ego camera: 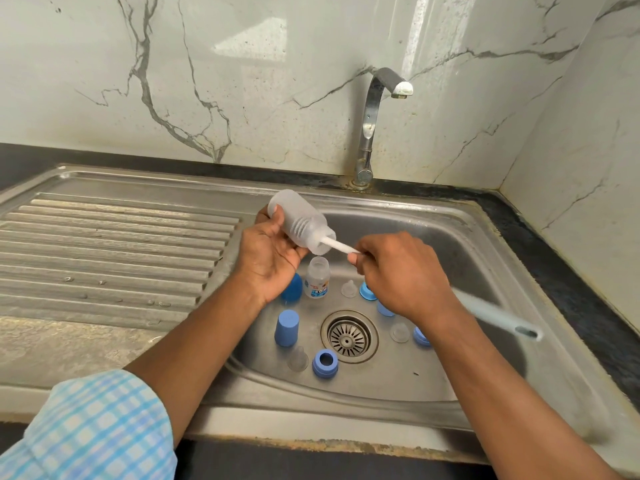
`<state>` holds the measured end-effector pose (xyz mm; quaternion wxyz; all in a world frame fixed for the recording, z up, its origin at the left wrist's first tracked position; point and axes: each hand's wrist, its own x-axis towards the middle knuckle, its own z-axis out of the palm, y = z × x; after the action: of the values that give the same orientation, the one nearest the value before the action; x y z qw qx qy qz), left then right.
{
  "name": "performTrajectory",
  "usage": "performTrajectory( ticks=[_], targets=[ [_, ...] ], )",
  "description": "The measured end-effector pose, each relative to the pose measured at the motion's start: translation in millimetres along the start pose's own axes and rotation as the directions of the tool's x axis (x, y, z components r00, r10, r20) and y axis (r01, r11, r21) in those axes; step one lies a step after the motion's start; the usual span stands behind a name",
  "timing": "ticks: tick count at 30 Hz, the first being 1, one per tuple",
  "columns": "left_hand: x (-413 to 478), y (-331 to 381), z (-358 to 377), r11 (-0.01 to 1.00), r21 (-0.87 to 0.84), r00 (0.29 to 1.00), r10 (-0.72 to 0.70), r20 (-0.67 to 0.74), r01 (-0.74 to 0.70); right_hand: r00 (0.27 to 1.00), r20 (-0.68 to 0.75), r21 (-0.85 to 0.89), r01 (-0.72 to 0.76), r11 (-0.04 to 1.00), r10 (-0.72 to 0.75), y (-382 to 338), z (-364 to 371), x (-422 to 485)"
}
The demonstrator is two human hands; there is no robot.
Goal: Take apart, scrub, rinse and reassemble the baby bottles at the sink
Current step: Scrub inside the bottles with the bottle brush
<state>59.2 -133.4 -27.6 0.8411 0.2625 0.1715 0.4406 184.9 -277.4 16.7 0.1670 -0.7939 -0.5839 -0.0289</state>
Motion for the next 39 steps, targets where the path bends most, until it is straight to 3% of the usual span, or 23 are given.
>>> performTrajectory(
  ticks=[4, 7, 9, 12, 14, 21, 26, 39],
  targets=[
    [-4.0, -2.9, 3.6, 0.999, -0.037, 0.992, -0.030, 0.126, 0.035, 0.999, 0.048, 0.039, -0.026, 0.999, 0.024, -6.0, 8.2, 0.4],
    [-5.4, -3.4, 4.2, 0.999, -0.017, 0.992, -0.029, 0.124, 0.032, 0.993, 0.024, 0.026, -0.116, 0.993, 0.115, -3.7, 12.0, 2.0],
    [-6.2, -8.8, 5.5, 0.990, 0.136, 0.997, -0.038, 0.067, 0.029, 0.987, 0.006, 0.056, -0.164, 0.985, 0.164, -3.8, 14.7, 2.5],
    [-5.9, -19.1, 8.4, 0.908, 0.417, 0.998, -0.003, -0.057, 0.026, 0.990, -0.064, 0.052, -0.123, 0.991, 0.126, -8.7, 15.7, -0.1],
    [-2.8, -17.0, 6.6, 0.891, 0.453, 0.994, 0.031, -0.100, 0.018, 0.992, -0.085, 0.039, -0.087, 0.995, 0.090, -12.0, 13.7, -1.5],
    [10.8, 14.7, -5.3, 0.983, 0.177, 0.978, 0.091, -0.188, -0.057, 0.995, -0.044, 0.114, -0.088, 0.990, 0.094, -6.1, 9.3, 3.2],
    [5.0, 15.9, -4.0, 0.997, -0.050, 0.988, 0.044, -0.148, -0.052, 0.999, -0.010, 0.160, -0.042, 0.986, 0.045, 1.4, 2.8, 2.9],
    [-3.5, 4.2, 0.1, 0.993, -0.115, 1.000, -0.016, 0.013, 0.018, 1.000, 0.023, 0.283, -0.020, 0.959, 0.014, -0.1, 3.6, -1.2]
  ],
)
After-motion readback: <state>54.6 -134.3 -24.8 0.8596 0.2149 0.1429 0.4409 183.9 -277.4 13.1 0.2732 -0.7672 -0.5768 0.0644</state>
